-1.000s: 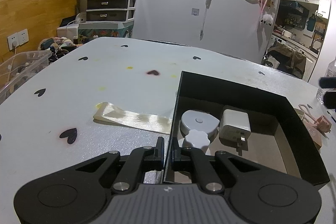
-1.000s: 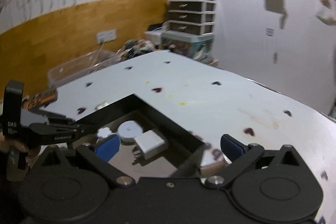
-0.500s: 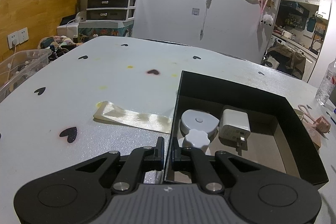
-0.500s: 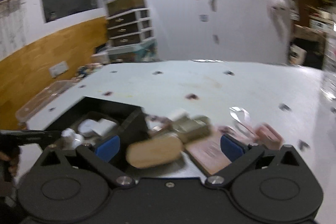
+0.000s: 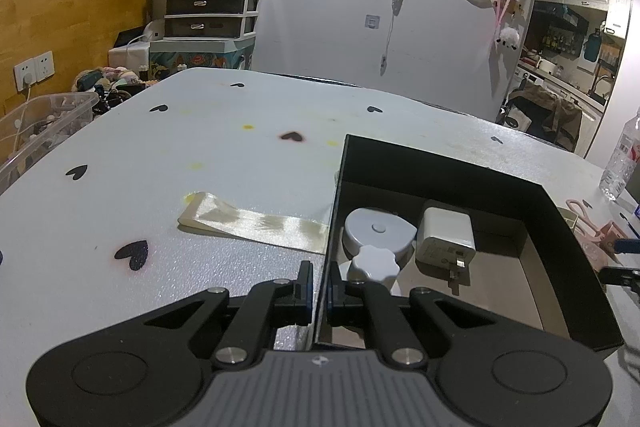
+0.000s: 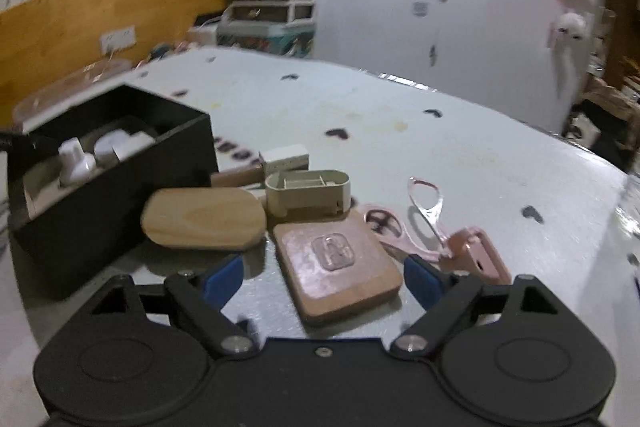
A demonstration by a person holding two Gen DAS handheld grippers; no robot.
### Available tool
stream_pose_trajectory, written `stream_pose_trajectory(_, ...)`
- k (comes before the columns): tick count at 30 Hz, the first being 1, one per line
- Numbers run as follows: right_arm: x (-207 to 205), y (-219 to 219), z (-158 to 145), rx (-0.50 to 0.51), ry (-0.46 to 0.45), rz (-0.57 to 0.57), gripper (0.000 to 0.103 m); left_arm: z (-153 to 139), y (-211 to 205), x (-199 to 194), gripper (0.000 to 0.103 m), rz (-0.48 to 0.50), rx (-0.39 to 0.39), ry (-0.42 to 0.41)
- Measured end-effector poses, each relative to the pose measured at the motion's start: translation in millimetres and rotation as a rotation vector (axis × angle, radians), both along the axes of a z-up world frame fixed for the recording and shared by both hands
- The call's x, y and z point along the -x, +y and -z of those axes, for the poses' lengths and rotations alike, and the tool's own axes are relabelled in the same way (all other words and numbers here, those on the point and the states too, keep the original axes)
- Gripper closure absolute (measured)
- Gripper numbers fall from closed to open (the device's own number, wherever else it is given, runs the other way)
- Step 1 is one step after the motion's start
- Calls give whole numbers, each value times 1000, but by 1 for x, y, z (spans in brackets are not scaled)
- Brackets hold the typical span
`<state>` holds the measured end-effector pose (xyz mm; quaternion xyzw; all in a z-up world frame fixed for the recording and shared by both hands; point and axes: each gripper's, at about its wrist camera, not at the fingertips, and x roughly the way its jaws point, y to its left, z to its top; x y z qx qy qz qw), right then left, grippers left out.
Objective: Organize rigid objects
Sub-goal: 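Withdraw the right gripper from the box toward the wooden boards, then grasp the square wooden board with clear hook using the right gripper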
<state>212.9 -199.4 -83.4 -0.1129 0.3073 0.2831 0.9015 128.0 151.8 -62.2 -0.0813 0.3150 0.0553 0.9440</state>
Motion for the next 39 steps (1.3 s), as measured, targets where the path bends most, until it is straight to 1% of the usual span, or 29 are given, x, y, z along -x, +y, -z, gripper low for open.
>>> stream_pose_trajectory(5,-28,2,9,-6,47,-34,16,-1,-1,-1,96,-3,-4,6)
stream_pose_trajectory(6,-29,3,10,-5,54,-32,23,-1,-1,-1,96,-3,-5,7)
stream_pose_trajectory(8,-28,6,11,5,63,-25,30,-1,-1,-1,96,-3,-5,8)
stream_pose_trajectory(9,-24,7,11,10,60,-20,31,-1,-1,-1,96,-4,-5,7)
stream_pose_trajectory(11,-13,8,10,14,73,10,32,-1,-1,0,96,-4,-7,7)
stream_pose_trajectory(13,1,7,9,13,97,80,32,-1,-1,0,96,-4,-6,6)
stream_pose_trajectory(14,9,7,9,15,106,110,30,-1,-1,0,96,-4,-4,5)
stream_pose_trajectory(15,18,7,9,10,121,130,26,-2,-1,0,96,-4,-2,5)
stream_pose_trajectory(16,29,6,9,-4,132,130,24,-2,0,0,96,-3,-2,4)
stream_pose_trajectory(19,62,5,7,-71,168,64,24,-2,-1,1,96,2,-6,3)
stream_pose_trajectory(21,76,5,4,-111,190,10,24,-2,0,2,96,2,-1,1)
stream_pose_trajectory(22,81,4,2,-118,187,-3,23,-2,1,3,96,2,1,-1)
stream_pose_trajectory(24,83,2,-2,-103,152,-6,17,-2,1,3,96,2,2,-2)
stream_pose_trajectory(26,74,0,-4,-72,120,9,15,-2,2,3,96,2,5,-3)
stream_pose_trajectory(27,70,-1,-4,-53,100,1,12,-2,2,3,96,2,6,-4)
stream_pose_trajectory(29,62,1,-3,15,24,-78,11,-2,2,3,96,1,7,-4)
stream_pose_trajectory(30,59,2,-2,42,5,-115,11,-2,2,3,96,1,6,-5)
stream_pose_trajectory(32,48,6,-1,74,17,-157,11,-2,2,3,96,1,8,-4)
stream_pose_trajectory(35,33,11,-1,74,44,-231,16,-2,2,2,96,0,12,-5)
stream_pose_trajectory(39,23,20,0,79,90,-292,21,-2,3,1,97,1,11,-2)
